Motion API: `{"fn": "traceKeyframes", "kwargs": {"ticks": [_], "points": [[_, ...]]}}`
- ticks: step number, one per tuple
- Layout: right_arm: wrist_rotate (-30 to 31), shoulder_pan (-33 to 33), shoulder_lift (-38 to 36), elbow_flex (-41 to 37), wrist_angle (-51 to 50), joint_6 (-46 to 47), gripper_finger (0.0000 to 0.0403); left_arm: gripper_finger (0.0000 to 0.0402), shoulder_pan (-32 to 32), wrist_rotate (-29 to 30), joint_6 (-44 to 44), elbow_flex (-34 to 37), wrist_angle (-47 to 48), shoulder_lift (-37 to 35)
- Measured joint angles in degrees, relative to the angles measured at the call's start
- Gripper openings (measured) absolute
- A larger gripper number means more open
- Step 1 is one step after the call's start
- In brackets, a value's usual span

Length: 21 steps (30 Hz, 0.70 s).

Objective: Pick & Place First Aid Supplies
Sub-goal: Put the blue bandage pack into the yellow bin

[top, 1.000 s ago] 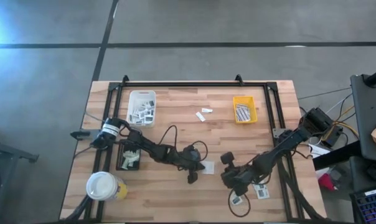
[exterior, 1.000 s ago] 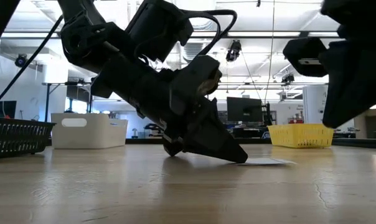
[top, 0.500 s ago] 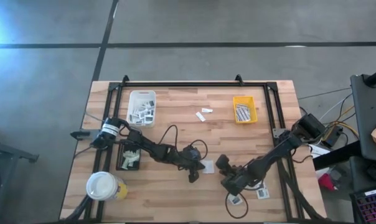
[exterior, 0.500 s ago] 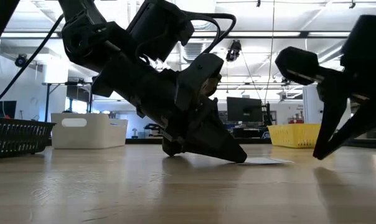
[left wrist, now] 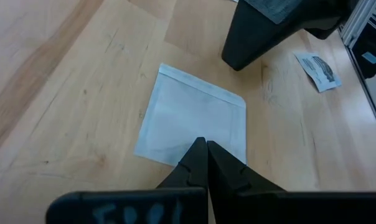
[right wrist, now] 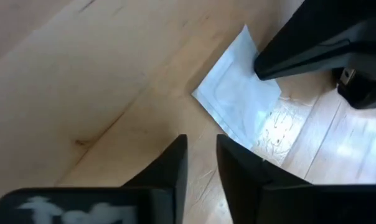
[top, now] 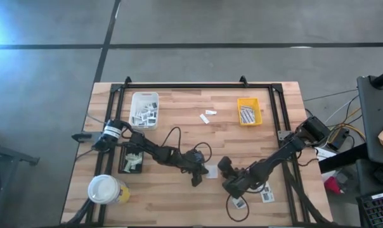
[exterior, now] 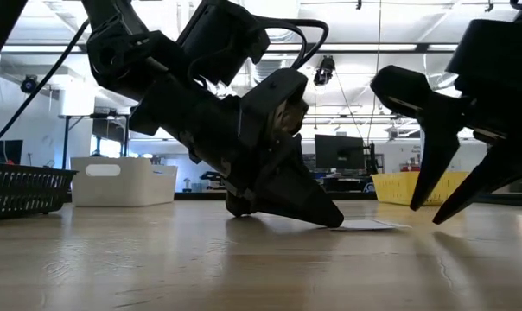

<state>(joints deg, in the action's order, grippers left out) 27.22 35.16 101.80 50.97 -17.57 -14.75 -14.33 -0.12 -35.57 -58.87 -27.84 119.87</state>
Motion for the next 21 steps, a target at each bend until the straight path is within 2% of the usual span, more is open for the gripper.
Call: {"fn": "traceKeyframes", "kwargs": {"ticks": [5,11,21], "points": [[3.48,0.16,1.79,-0.91,3.06,-7.04,0.0112,0.0,0.0,-0.02,-1.78,-0.02,0.03,0.0],[8.17,0.26,5.6,-0.63,7.15,-12.92,0.0122,0.0,0.0,-0.13,-2.08,-0.03,-0.13,0.02],[7.32,0.22,5.93,-0.78,9.83,-15.64,0.0114,0.0,0.32,-0.09,-3.75,-0.04,-0.1,0.02]]}}
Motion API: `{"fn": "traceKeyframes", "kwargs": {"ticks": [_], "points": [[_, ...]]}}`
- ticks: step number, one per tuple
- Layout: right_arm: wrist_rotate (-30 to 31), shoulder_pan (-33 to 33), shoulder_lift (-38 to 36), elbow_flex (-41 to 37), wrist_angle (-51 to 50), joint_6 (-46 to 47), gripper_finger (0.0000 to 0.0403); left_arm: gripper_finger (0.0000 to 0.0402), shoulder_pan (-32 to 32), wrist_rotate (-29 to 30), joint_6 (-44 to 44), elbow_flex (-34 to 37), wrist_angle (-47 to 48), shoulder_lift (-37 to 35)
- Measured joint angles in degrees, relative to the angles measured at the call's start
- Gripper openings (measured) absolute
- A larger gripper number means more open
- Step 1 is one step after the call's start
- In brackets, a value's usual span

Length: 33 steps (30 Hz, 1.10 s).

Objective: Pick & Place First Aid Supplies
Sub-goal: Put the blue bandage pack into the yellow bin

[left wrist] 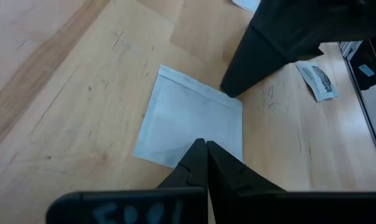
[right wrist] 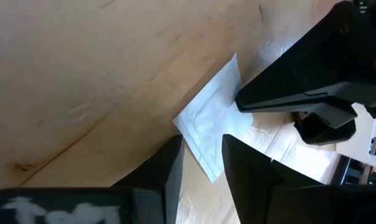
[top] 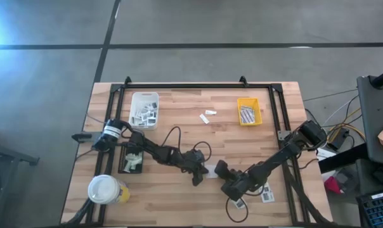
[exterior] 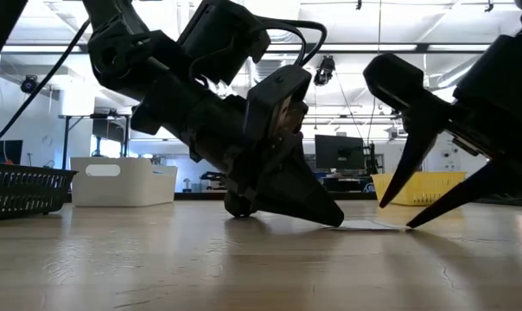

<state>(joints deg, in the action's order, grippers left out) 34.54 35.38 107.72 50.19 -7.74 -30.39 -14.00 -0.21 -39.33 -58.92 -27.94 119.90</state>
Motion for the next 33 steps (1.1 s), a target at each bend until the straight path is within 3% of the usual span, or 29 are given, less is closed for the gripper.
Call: {"fn": "traceKeyframes", "kwargs": {"ticks": [17,33], "points": [[-4.13,-0.02,0.13,-0.21,4.15,1.09,0.0107,0.0,0.07,0.03,-1.17,-0.2,0.47,-0.02],[-4.58,0.02,0.13,-0.54,3.73,5.55,0.0107,0.0,-0.16,-0.28,15.18,0.07,1.66,-3.69]]}}
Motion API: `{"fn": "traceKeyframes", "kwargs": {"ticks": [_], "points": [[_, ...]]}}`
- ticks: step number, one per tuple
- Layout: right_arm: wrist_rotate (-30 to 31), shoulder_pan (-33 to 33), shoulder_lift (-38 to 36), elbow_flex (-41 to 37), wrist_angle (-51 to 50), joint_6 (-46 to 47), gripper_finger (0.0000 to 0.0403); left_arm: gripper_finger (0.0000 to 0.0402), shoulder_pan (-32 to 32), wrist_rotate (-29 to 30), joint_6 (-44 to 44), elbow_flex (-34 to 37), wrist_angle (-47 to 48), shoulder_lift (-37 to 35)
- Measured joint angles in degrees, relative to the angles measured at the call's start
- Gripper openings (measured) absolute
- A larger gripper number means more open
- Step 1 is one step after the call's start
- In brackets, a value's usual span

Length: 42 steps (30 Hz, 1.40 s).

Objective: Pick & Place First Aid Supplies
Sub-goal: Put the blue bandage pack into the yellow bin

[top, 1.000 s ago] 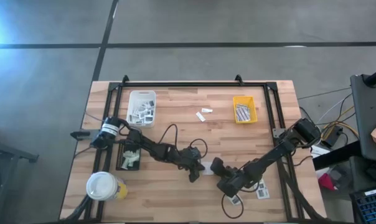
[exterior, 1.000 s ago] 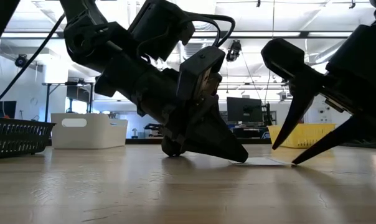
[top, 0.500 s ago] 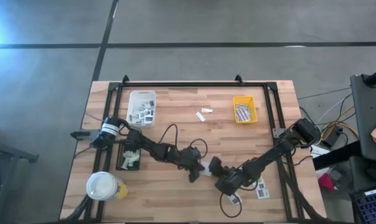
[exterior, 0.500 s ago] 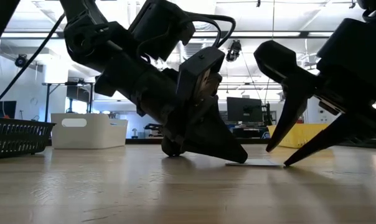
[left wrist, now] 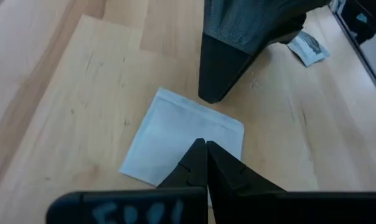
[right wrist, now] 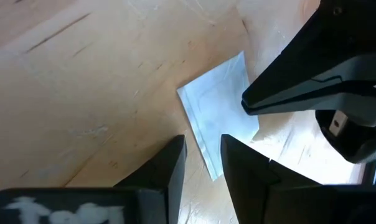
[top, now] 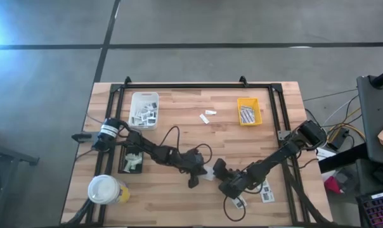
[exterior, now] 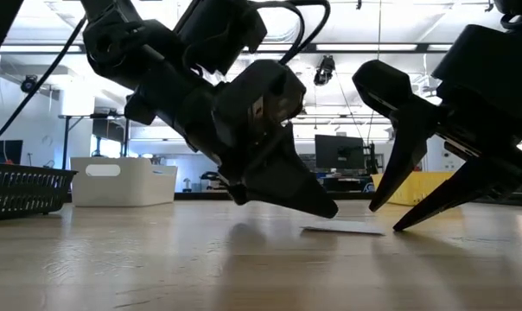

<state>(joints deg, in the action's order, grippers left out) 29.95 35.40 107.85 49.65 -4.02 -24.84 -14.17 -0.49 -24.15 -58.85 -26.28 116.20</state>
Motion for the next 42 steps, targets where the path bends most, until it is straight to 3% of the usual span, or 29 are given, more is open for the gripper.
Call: {"fn": "traceKeyframes", "kwargs": {"ticks": [13,21,42], "points": [[0.04,0.02,-0.02,-0.11,-0.09,3.43,0.0109,0.0,-3.02,-1.14,22.59,0.07,5.9,-2.58],[-0.02,-0.22,-0.02,-0.13,0.11,1.38,0.0103,0.0,-2.82,5.83,18.21,0.04,9.92,-2.27],[-1.09,-3.41,0.0,-0.24,3.02,-8.57,0.01,0.0,-2.35,0.29,12.91,0.04,8.32,0.83]]}}
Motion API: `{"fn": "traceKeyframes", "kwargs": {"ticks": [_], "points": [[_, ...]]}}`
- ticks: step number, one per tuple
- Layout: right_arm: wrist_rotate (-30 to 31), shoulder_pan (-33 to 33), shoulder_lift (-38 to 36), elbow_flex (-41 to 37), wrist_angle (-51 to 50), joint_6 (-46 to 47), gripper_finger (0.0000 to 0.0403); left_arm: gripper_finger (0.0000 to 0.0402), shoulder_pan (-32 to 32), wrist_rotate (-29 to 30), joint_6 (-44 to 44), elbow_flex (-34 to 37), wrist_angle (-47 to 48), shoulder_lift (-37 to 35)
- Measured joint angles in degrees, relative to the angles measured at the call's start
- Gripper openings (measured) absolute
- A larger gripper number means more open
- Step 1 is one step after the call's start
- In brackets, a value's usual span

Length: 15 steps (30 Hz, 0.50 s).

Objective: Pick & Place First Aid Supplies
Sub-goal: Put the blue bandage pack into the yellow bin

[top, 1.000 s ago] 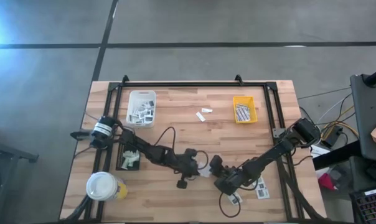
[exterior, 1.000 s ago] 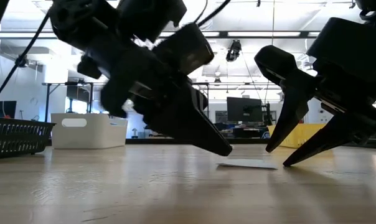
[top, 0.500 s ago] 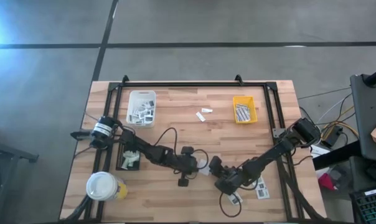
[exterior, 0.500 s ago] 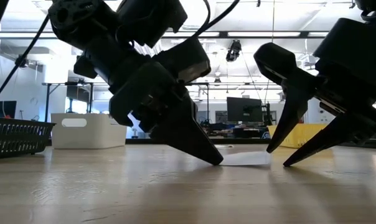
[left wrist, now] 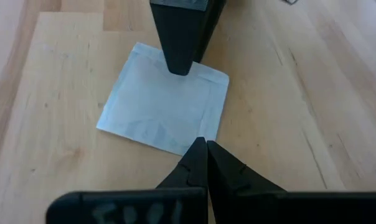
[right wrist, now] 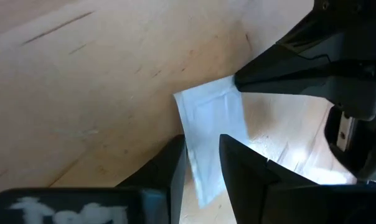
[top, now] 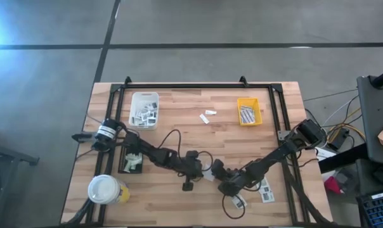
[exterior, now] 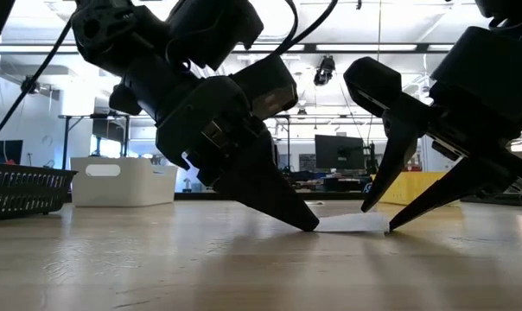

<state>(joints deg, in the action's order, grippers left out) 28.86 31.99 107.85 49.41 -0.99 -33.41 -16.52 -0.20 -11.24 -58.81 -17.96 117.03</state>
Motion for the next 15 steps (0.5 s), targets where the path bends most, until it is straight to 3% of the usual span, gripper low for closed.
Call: {"fn": "traceKeyframes", "kwargs": {"ticks": [9,15], "points": [[1.31,0.0,0.02,0.04,0.58,0.02,0.0088,0.0,0.99,-2.78,-0.44,0.07,-2.4,0.17],[1.63,0.0,0.02,-0.02,1.07,1.16,0.0059,0.0,0.99,-2.69,-0.73,0.07,-2.69,0.2]]}}
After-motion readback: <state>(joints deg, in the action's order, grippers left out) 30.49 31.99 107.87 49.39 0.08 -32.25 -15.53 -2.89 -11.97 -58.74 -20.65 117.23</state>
